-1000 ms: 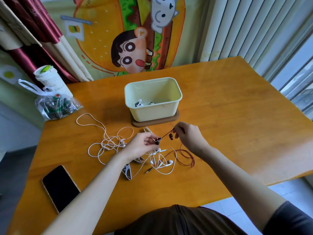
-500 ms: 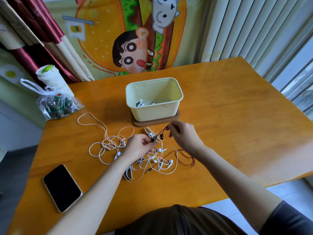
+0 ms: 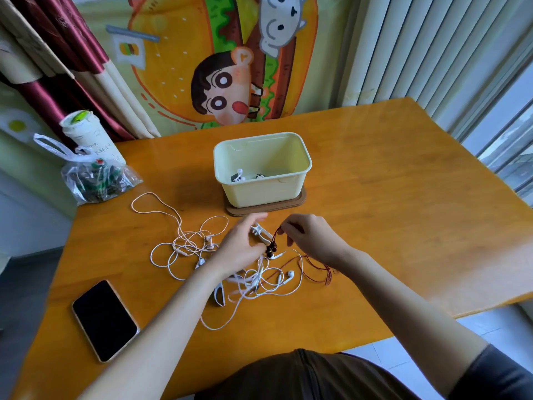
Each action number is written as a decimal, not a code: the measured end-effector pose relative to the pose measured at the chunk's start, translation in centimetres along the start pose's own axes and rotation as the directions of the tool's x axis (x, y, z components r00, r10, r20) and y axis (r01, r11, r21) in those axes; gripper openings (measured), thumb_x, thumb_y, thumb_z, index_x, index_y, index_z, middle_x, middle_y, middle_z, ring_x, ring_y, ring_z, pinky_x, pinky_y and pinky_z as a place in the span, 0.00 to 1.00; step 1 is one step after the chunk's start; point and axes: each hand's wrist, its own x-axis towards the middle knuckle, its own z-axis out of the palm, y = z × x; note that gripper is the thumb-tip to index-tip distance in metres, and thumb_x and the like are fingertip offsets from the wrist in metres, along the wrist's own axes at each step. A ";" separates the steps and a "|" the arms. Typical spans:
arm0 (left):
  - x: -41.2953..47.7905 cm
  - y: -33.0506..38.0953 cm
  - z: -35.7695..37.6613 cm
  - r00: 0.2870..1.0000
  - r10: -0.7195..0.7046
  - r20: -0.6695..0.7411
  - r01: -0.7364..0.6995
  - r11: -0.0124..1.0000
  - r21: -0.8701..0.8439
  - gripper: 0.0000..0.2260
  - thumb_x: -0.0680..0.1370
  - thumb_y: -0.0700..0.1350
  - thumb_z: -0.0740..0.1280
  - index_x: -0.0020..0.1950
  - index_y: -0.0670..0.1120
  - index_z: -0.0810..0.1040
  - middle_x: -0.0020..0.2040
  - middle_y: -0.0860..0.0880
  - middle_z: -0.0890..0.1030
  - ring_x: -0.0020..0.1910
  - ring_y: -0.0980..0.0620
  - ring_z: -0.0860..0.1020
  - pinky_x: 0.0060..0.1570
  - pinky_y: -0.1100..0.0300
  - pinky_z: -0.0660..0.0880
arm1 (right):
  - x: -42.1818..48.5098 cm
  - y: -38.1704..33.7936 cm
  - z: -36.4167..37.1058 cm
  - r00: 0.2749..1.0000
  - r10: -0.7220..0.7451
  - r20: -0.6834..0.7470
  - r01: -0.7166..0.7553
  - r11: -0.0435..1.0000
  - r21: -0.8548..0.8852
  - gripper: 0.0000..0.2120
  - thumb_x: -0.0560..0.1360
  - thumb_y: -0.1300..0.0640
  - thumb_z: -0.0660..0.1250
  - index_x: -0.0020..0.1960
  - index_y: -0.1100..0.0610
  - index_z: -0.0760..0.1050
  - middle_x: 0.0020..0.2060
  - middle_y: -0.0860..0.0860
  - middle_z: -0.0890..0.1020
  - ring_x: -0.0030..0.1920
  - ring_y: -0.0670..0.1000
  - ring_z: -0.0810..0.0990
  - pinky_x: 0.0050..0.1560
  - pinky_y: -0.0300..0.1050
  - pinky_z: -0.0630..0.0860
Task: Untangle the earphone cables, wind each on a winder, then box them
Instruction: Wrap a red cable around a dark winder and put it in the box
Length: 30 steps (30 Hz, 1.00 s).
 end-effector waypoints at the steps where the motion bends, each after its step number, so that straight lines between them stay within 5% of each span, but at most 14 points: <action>1: -0.2 0.8 0.3 0.997 0.050 0.062 -0.048 0.998 -0.033 0.22 0.77 0.39 0.66 0.69 0.54 0.68 0.65 0.56 0.73 0.61 0.56 0.72 0.56 0.71 0.64 | 0.0 -0.1 0.0 1.000 -0.012 0.004 0.013 1.000 -0.008 0.12 0.80 0.57 0.58 0.45 0.59 0.79 0.33 0.48 0.80 0.27 0.40 0.73 0.29 0.32 0.67; 4: -0.1 2.1 0.9 0.990 0.135 0.041 -0.132 0.990 -0.055 0.10 0.80 0.41 0.62 0.60 0.48 0.77 0.46 0.53 0.81 0.48 0.57 0.78 0.48 0.67 0.73 | -0.1 -0.2 0.0 0.999 -0.023 0.023 0.024 1.000 -0.021 0.12 0.80 0.55 0.60 0.44 0.59 0.79 0.31 0.47 0.78 0.27 0.41 0.71 0.29 0.33 0.65; 7: 0.4 0.8 0.5 0.996 0.076 -0.047 -0.075 0.997 0.022 0.11 0.82 0.40 0.59 0.53 0.45 0.81 0.37 0.51 0.79 0.36 0.57 0.76 0.37 0.70 0.71 | -0.3 0.6 -0.5 0.999 0.025 0.047 -0.024 0.999 -0.033 0.11 0.79 0.53 0.62 0.46 0.58 0.79 0.30 0.43 0.74 0.28 0.42 0.70 0.28 0.31 0.66; 16: -0.9 -9.0 -2.2 0.913 -0.327 -0.244 0.379 0.902 0.208 0.13 0.82 0.39 0.58 0.56 0.42 0.82 0.40 0.50 0.80 0.33 0.54 0.75 0.33 0.62 0.69 | -0.4 6.8 -2.7 0.954 0.297 0.050 -0.292 0.952 -0.088 0.12 0.79 0.50 0.62 0.39 0.53 0.76 0.31 0.48 0.76 0.34 0.49 0.74 0.33 0.38 0.69; 20: -1.3 -9.6 -2.4 0.866 -0.417 -0.276 0.490 0.815 0.309 0.13 0.81 0.40 0.59 0.61 0.43 0.79 0.58 0.45 0.81 0.52 0.43 0.79 0.46 0.56 0.76 | 0.2 5.9 -1.9 0.958 0.283 -0.037 -0.285 0.956 -0.068 0.12 0.78 0.49 0.62 0.41 0.54 0.77 0.32 0.49 0.77 0.34 0.50 0.75 0.35 0.44 0.72; 23: -1.0 -7.2 -1.7 0.919 -0.317 -0.234 0.378 0.878 0.295 0.22 0.79 0.42 0.64 0.73 0.46 0.67 0.71 0.46 0.68 0.64 0.46 0.72 0.61 0.54 0.73 | 0.7 3.4 -0.7 0.982 0.186 -0.018 -0.187 0.978 -0.095 0.11 0.78 0.50 0.63 0.45 0.55 0.78 0.37 0.49 0.79 0.38 0.49 0.77 0.39 0.43 0.76; 27: -0.2 -1.5 -0.2 0.996 -0.007 -0.090 0.015 0.996 0.085 0.24 0.78 0.41 0.66 0.73 0.50 0.65 0.66 0.52 0.71 0.45 0.52 0.78 0.44 0.68 0.75 | 0.8 0.1 0.8 0.997 0.033 0.069 -0.026 0.995 -0.093 0.12 0.78 0.49 0.63 0.47 0.57 0.79 0.38 0.50 0.80 0.38 0.50 0.78 0.41 0.45 0.77; 30: 0.0 0.5 0.7 0.998 0.065 -0.028 -0.067 0.996 -0.059 0.14 0.80 0.38 0.61 0.65 0.47 0.74 0.50 0.48 0.81 0.36 0.55 0.78 0.38 0.68 0.76 | 0.8 -1.3 1.2 0.995 -0.059 0.076 0.063 0.997 -0.048 0.12 0.79 0.50 0.61 0.44 0.57 0.79 0.33 0.48 0.79 0.33 0.47 0.76 0.35 0.41 0.72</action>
